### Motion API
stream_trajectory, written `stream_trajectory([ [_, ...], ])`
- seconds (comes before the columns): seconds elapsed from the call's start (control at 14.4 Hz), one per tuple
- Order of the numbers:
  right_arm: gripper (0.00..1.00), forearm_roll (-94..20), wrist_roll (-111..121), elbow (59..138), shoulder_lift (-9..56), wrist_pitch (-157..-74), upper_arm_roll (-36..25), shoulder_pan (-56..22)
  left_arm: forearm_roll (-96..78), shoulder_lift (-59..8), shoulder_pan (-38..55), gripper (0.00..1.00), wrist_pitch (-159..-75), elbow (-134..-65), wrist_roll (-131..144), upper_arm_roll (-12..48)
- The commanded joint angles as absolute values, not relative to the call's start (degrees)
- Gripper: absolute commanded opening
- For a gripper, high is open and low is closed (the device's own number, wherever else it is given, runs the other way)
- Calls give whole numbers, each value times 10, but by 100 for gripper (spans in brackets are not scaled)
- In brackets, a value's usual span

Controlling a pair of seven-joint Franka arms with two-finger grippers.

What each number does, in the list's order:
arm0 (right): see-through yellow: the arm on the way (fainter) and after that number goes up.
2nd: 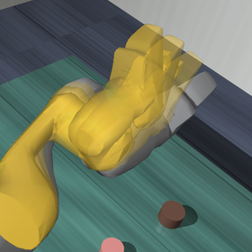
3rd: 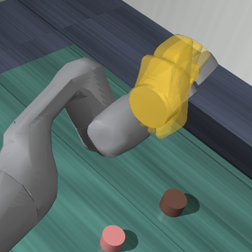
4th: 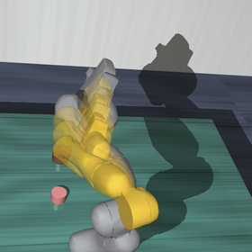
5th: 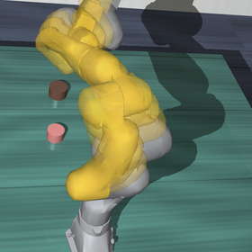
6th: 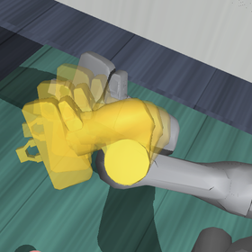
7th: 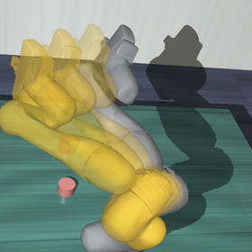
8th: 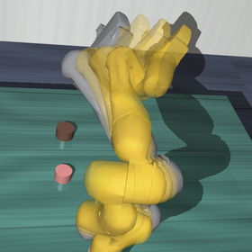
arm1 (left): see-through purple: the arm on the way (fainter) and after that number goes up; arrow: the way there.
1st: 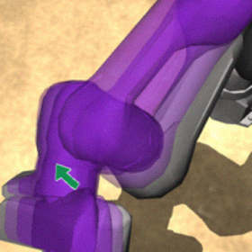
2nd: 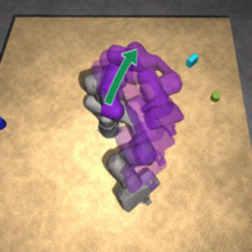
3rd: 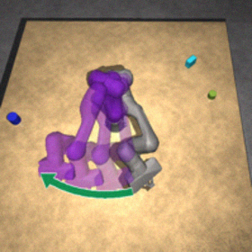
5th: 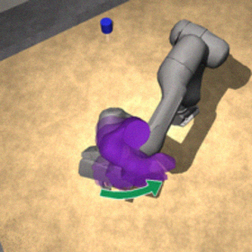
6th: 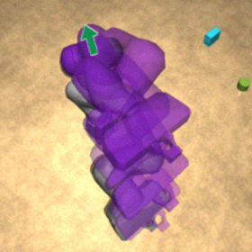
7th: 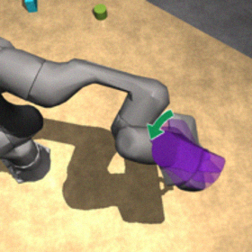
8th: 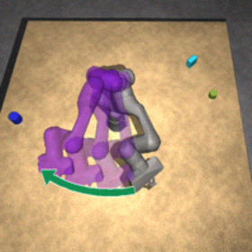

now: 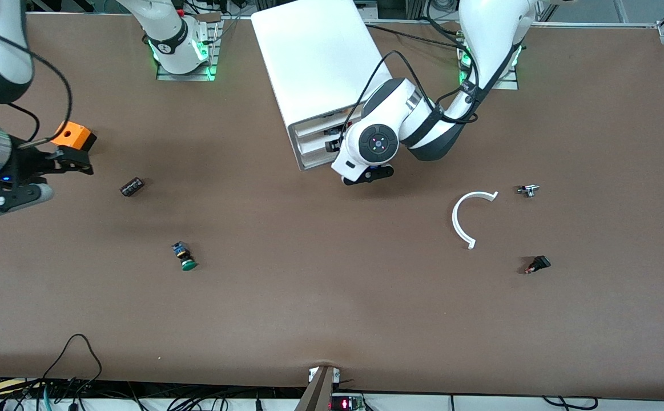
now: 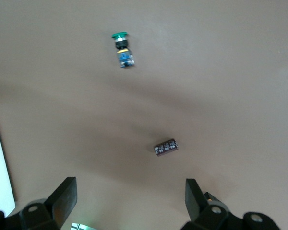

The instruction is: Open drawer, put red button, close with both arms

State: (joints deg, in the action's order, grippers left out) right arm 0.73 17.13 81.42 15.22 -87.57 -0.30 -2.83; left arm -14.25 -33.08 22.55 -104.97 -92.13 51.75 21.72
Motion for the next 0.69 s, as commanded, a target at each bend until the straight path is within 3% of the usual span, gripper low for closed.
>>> stream_trajectory([
  [0.0, 100, 16, 177, 805, 139, -863, -3, -37, -161, -333, 229, 100, -1031, -926, 513, 221],
  [0.62, 100, 5, 173, 803, 114, -839, -8, -33, -152, -318, 183, 100, -1015, -883, 461, 216],
])
